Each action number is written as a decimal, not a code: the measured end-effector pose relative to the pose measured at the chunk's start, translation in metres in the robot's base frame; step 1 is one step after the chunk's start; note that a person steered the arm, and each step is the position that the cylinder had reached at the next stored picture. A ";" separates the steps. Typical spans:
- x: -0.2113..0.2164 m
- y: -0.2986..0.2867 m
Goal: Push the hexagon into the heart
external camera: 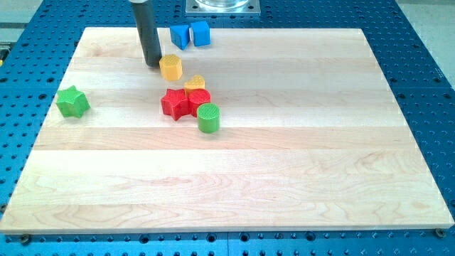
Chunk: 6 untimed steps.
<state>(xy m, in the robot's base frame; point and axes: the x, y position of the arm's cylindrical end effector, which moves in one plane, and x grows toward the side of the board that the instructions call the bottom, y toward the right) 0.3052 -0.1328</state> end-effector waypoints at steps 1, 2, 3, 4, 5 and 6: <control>0.067 0.006; 0.048 0.004; -0.011 -0.011; -0.016 0.009; 0.064 0.028; 0.077 0.001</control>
